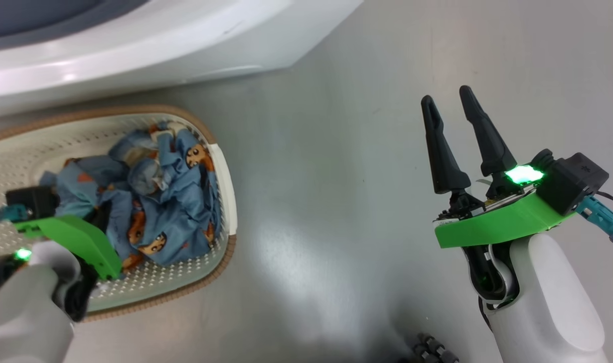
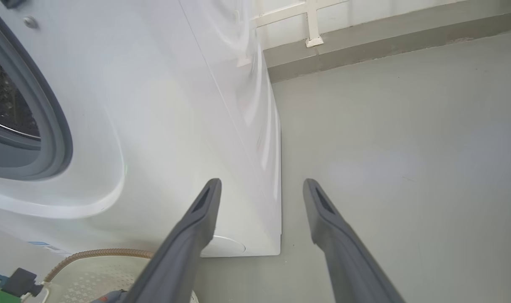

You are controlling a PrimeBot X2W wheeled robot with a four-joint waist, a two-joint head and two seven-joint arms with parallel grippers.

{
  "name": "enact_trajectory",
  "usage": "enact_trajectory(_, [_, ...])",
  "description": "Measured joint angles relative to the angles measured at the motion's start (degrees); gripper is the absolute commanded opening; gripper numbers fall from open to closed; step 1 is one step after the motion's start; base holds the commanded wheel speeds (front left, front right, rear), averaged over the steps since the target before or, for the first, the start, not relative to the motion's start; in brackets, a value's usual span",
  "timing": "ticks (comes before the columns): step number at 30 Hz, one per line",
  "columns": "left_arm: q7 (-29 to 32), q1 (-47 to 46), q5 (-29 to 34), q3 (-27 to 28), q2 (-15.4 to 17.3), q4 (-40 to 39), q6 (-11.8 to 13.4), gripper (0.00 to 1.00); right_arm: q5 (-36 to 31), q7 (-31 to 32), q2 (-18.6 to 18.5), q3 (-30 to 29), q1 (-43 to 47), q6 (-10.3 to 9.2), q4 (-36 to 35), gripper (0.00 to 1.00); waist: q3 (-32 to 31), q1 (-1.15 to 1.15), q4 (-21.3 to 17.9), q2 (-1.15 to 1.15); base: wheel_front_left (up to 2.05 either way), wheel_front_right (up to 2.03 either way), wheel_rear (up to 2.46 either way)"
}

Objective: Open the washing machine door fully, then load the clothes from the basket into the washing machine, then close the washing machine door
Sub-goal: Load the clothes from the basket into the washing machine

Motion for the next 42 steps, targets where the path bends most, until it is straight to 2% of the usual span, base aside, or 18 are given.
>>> enact_trajectory(15, [-9.5,6.0,-4.4,-4.8,0.3,-6.7,0.0,0.0,0.4,0.0,-2.3,1.0,1.8,0.0,1.7,1.0,-9.0,0.0,3.7,0.0,0.0,0.0,0.0])
enact_trajectory(24, [-11.1,9.1,-5.0,-5.2,1.1,-9.9,0.0,0.0,1.4,0.0,-3.7,1.2,3.6,0.0,3.0,1.0,-15.7,0.0,5.9,0.0,0.0,0.0,0.0])
enact_trajectory(28, [-11.1,10.5,-2.5,-0.9,1.2,-12.8,0.0,0.0,1.5,0.0,-4.2,1.4,5.6,0.0,3.8,1.0,-18.7,0.0,6.8,0.0,0.0,0.0,0.0])
enact_trajectory(36, [-11.1,17.8,7.0,10.1,0.8,-20.5,0.0,0.0,2.8,0.0,-5.6,1.5,6.8,0.0,4.5,1.0,-24.4,0.0,8.6,0.0,0.0,0.0,0.0])
enact_trajectory(42, [-11.1,23.8,12.4,17.1,-0.5,-26.8,0.0,0.0,3.5,0.0,-5.8,1.7,10.0,0.0,5.7,1.0,-28.8,0.0,9.6,0.0,0.0,0.0,0.0])
